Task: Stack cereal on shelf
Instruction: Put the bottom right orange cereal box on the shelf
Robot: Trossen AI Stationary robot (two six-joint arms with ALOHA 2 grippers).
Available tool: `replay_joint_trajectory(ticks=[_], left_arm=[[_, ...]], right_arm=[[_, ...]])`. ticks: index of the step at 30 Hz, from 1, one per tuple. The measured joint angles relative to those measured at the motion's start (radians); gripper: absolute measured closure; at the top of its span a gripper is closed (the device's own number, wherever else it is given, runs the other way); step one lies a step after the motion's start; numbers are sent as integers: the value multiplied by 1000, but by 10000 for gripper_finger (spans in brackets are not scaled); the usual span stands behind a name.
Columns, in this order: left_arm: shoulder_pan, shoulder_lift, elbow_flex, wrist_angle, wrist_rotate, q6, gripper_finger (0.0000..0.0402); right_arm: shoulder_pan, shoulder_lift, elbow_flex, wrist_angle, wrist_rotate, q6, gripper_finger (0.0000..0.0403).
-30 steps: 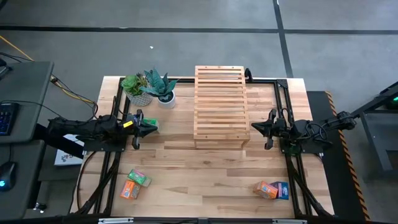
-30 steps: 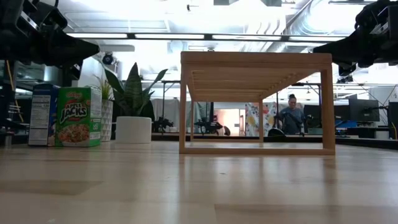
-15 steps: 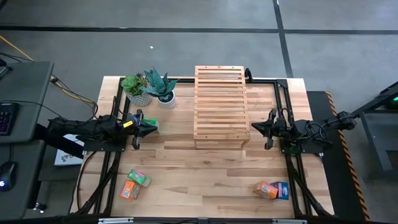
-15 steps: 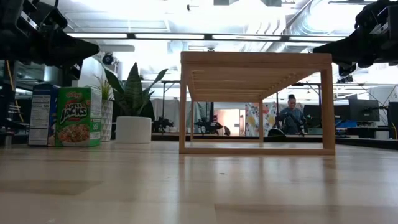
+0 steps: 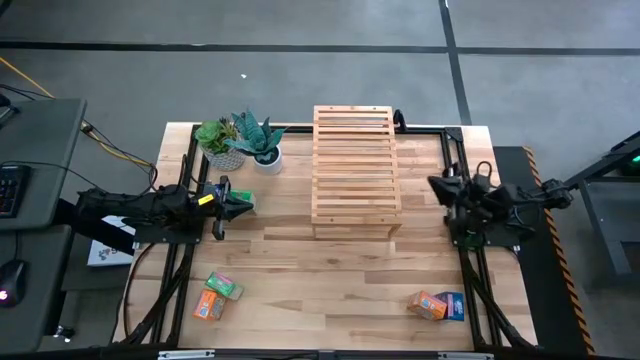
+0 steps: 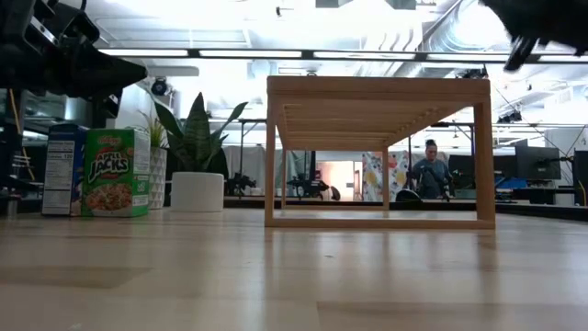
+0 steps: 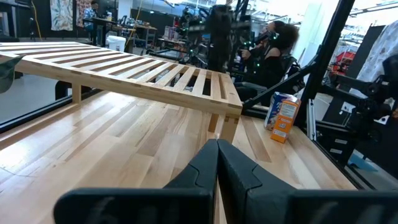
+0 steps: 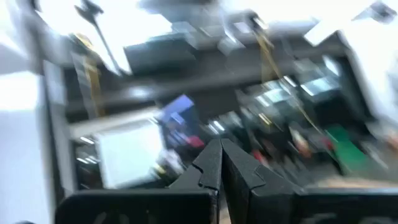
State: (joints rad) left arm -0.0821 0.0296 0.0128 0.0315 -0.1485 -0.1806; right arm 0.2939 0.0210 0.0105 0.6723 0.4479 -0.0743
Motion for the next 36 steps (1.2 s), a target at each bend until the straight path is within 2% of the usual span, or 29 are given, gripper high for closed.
replay_joint_trajectory(ticks=[4, 6, 8, 12, 14, 17, 21, 23, 27, 30, 36], left_arm=[[0, 0, 0, 0, 0, 0, 401], [0, 0, 0, 0, 0, 0, 401], [0, 0, 0, 0, 0, 0, 401], [0, 0, 0, 0, 0, 0, 401], [0, 0, 0, 0, 0, 0, 401], [0, 0, 0, 0, 0, 0, 401], [0, 0, 0, 0, 0, 0, 401], [0, 0, 0, 0, 0, 0, 401], [0, 0, 0, 0, 0, 0, 401], [0, 0, 0, 0, 0, 0, 401], [0, 0, 0, 0, 0, 0, 401]], right_arm=[[0, 57, 0, 150, -383, -18, 400], [1, 119, 1, 208, -468, -25, 400], [0, 190, 19, 232, -424, -42, 400], [0, 330, 117, 214, -88, -67, 391], [0, 380, 187, 140, 52, -115, 374], [12, 409, 347, -163, 125, -106, 328], [43, 477, 619, -674, 148, 136, 251], [66, 544, 750, -877, 83, 273, 212], [123, 716, 980, -1174, -104, 544, 151], [182, 860, 1137, -1395, -183, 749, 133], [327, 1137, 1414, -1847, -268, 1143, 130]])
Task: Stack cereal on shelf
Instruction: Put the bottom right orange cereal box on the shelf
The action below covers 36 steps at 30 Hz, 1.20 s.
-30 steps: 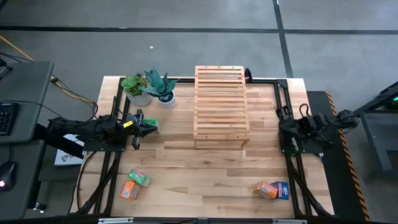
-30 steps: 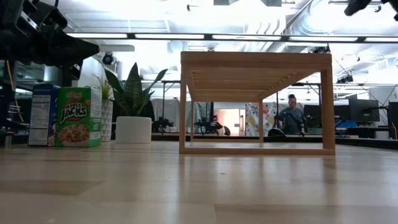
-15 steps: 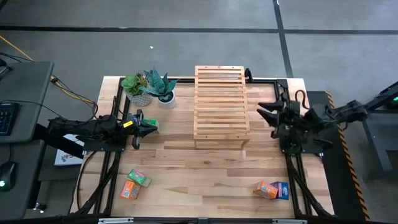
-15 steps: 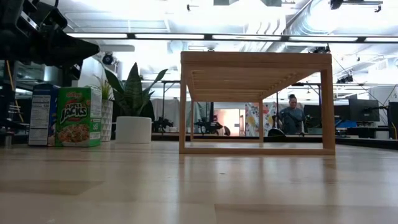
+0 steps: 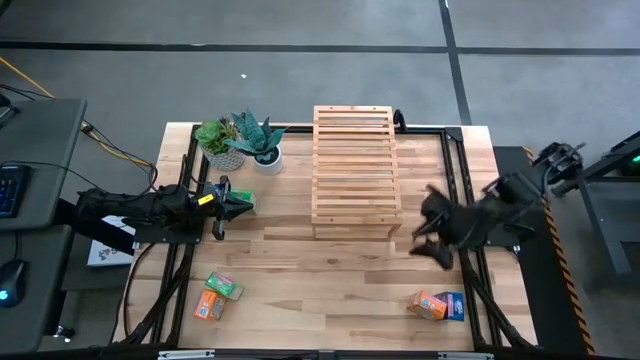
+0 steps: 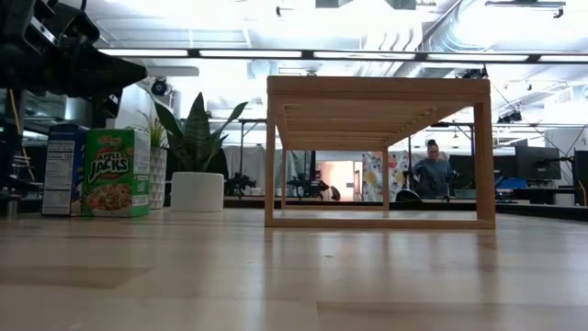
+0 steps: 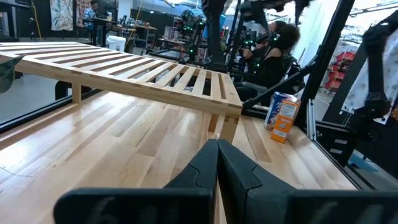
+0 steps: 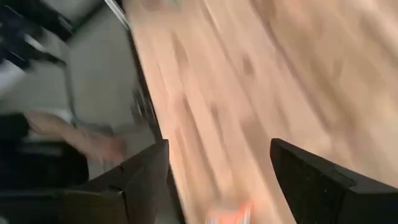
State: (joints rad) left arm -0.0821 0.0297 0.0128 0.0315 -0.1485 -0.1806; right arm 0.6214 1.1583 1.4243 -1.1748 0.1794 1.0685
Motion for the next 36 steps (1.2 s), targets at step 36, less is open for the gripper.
replay_joint_trajectory(ticks=[36], left_arm=[[0, 0, 0, 0, 0, 0, 401]], right_arm=[[370, 718, 262, -394, -56, 580, 130]])
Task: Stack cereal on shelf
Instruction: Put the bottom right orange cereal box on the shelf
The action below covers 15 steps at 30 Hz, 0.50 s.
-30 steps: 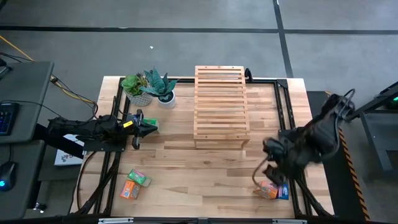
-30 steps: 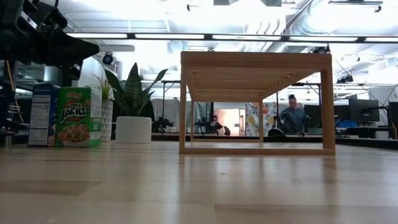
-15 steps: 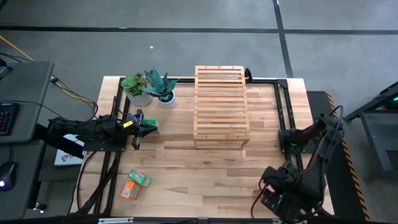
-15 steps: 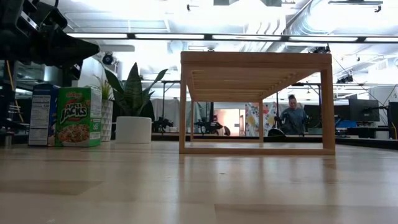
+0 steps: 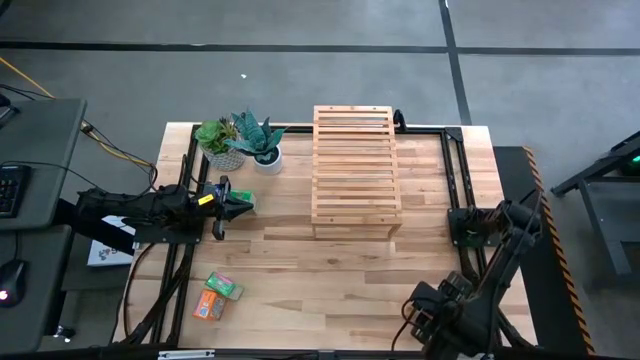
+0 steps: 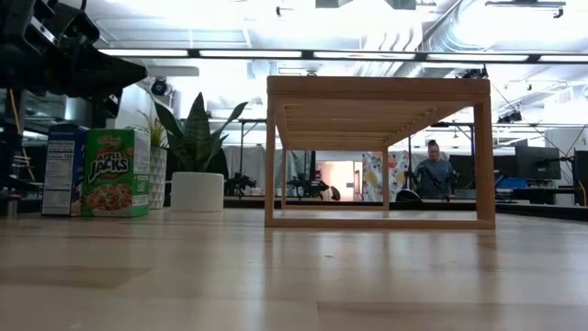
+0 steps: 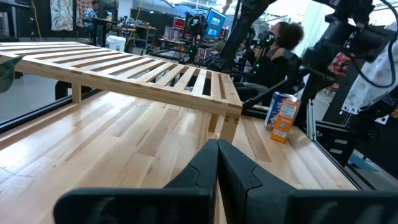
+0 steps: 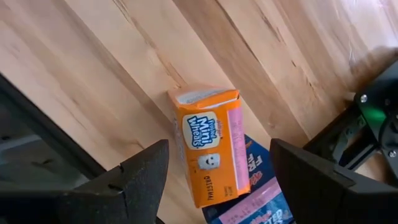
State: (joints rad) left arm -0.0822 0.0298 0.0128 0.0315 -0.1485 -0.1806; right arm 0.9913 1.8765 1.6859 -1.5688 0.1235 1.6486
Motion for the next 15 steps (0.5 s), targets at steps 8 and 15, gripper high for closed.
replay_joint_trajectory(ticks=[8, 15], left_arm=[[0, 0, 0, 0, 0, 0, 401], [0, 0, 0, 0, 0, 0, 401]], right_arm=[[-3, 44, 0, -2, -25, -42, 130], [-3, 44, 0, 5, -27, -34, 130]])
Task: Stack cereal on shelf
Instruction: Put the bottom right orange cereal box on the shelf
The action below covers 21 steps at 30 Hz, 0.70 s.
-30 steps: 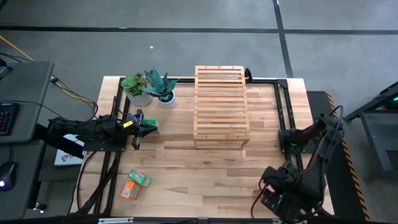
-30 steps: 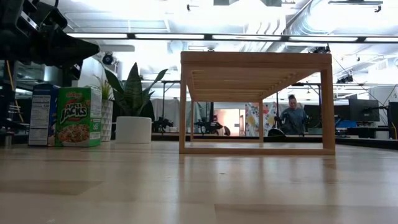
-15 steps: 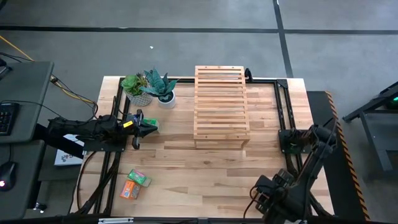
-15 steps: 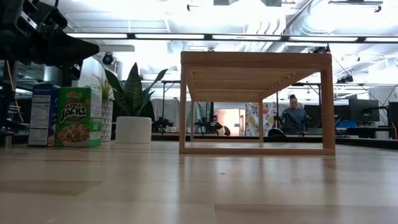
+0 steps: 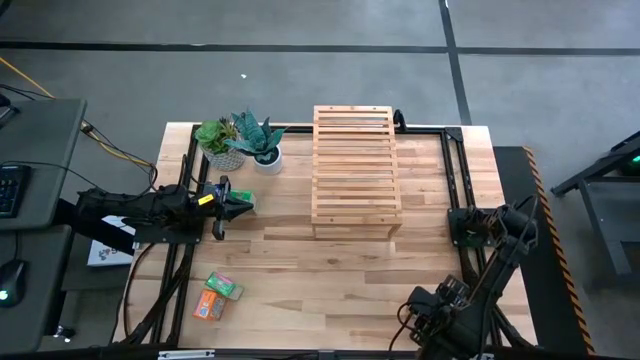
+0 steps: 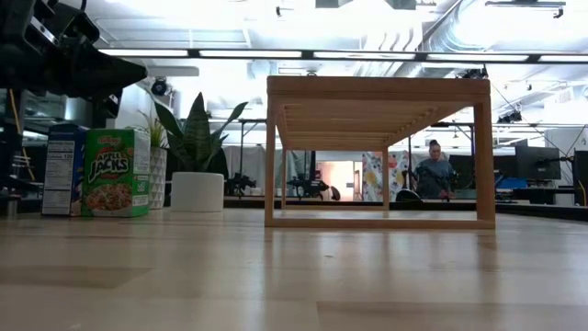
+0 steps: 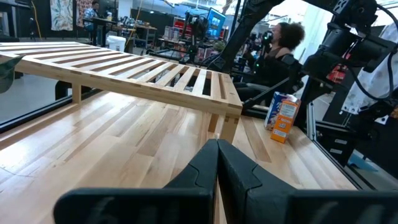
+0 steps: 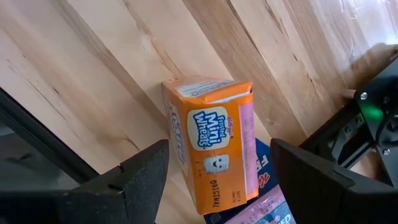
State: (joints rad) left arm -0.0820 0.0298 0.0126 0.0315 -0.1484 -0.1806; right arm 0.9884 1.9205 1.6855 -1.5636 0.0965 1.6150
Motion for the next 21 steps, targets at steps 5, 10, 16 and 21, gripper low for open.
replay_joint_trajectory(ticks=[5, 10, 16, 21], left_arm=[[0, 0, 0, 0, 0, 0, 401], [0, 0, 0, 0, 0, 0, 401], [0, 0, 0, 0, 0, 0, 401], [0, 0, 0, 0, 0, 0, 401]], right_arm=[[-2, 0, 0, -1, 8, 3, 130], [-11, 20, 0, -7, 0, 2, 130], [-31, 65, 0, -7, -47, -48, 130], [-51, 89, 0, -7, -70, -81, 130]])
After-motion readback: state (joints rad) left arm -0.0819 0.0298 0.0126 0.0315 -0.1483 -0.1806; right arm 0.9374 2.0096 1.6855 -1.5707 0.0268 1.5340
